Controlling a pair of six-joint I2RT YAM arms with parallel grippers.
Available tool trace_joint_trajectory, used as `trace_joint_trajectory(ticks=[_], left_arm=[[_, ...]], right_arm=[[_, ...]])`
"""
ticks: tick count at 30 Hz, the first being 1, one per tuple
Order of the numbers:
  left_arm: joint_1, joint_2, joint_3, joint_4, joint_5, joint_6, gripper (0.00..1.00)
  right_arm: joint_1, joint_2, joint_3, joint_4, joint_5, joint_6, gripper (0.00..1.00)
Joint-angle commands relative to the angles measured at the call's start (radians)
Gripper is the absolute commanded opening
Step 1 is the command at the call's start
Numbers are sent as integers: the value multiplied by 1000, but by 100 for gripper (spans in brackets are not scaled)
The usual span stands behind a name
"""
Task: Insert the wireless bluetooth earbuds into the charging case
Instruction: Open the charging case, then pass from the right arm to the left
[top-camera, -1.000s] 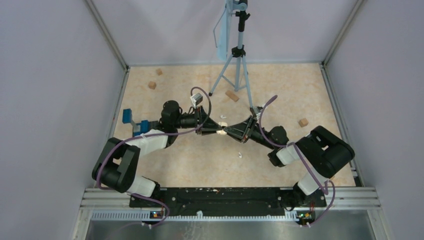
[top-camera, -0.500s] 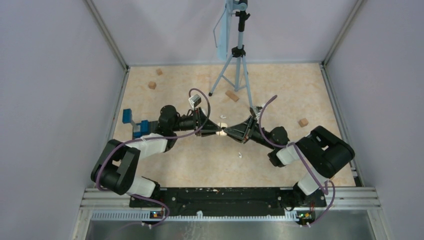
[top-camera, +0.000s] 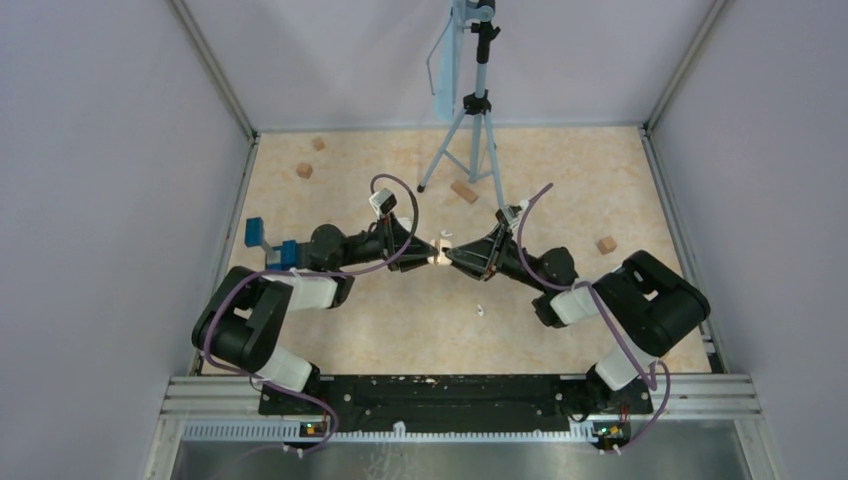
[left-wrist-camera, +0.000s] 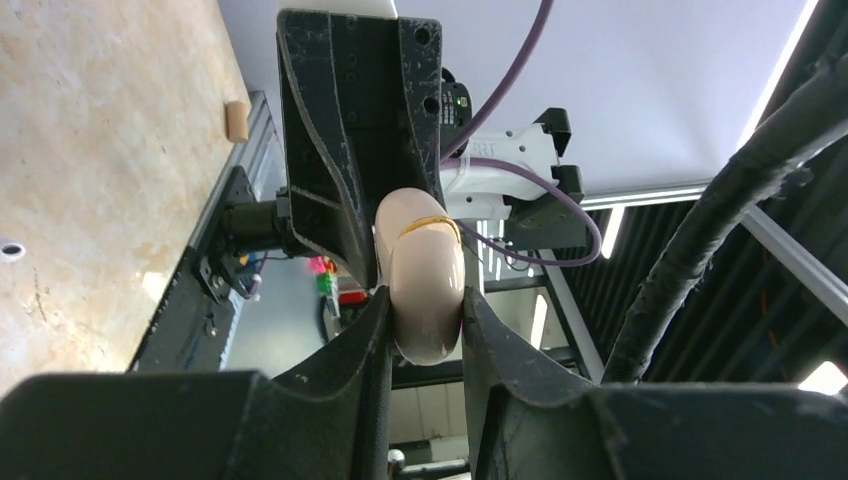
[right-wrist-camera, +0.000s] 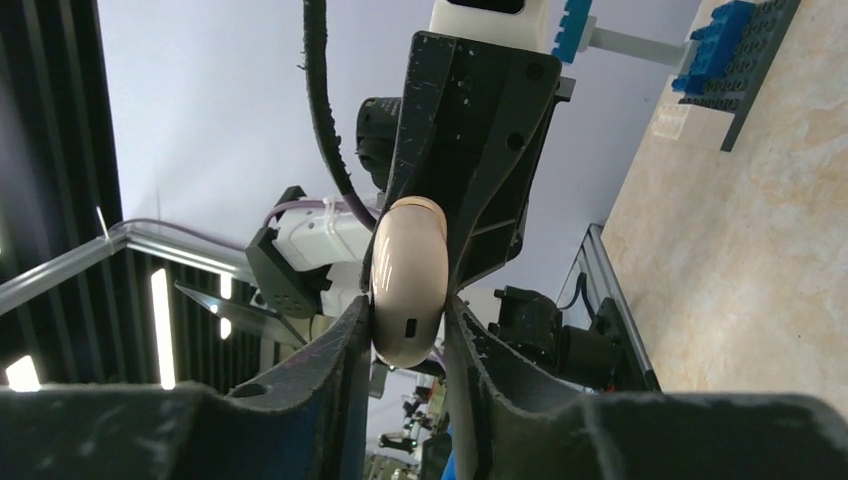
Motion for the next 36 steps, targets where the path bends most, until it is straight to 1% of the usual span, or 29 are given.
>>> trace_joint_trajectory(ticks=[1, 4, 5, 8, 9, 10, 12, 14, 16, 18, 19, 21, 23, 24, 25, 26, 28, 31, 36], left_arm=[[-14, -12, 50, 398, -4, -159, 0], [-14, -14, 60, 396, 2, -164, 0], [-14, -18, 63, 387, 4, -161, 0], [-12, -29, 62, 341, 11, -136, 0], [-11, -35, 59, 322, 9, -118, 0], [-11, -41, 55, 301, 7, -102, 0], [-9, -56, 54, 208, 20, -56, 0], [-8, -81, 55, 87, 32, 17, 0], [-7, -114, 62, -71, 41, 109, 0], [-7, -148, 86, -271, 55, 237, 0], [-6, -166, 110, -400, 61, 317, 0], [-6, -198, 166, -631, 60, 461, 0], [-7, -220, 201, -766, 55, 560, 0], [-6, -227, 209, -797, 58, 582, 0], [-5, -228, 214, -808, 63, 590, 0], [-6, -224, 215, -807, 74, 587, 0], [-6, -216, 213, -793, 91, 576, 0], [-5, -211, 209, -775, 103, 567, 0], [-6, -211, 200, -712, 115, 522, 0]], right_arm=[[-22, 32, -39, 158, 13, -48, 38], [-33, 37, -59, 159, 21, -47, 50], [-34, 36, -61, 158, 22, -47, 57], [-36, 29, -61, 156, 20, -51, 66], [-37, 23, -62, 150, 19, -55, 75], [-39, 14, -64, 143, 19, -60, 77], [-43, -13, -72, 117, 17, -75, 81], [-46, -53, -79, 69, 12, -100, 83], [-48, -106, -83, -2, 6, -134, 84], [-48, -171, -83, -102, 4, -175, 85], [-48, -209, -84, -149, 10, -192, 85], [-48, -296, -78, -288, 19, -245, 86], [-48, -396, -38, -516, 28, -348, 87], [-48, -458, -7, -691, 32, -411, 88], [-48, -493, 29, -799, 41, -478, 89], [-48, -512, 62, -886, 46, -531, 90], [-48, -520, 118, -992, 36, -602, 92], [-46, -497, 160, -1024, 13, -637, 92], [-46, -426, 186, -952, -54, -609, 93]])
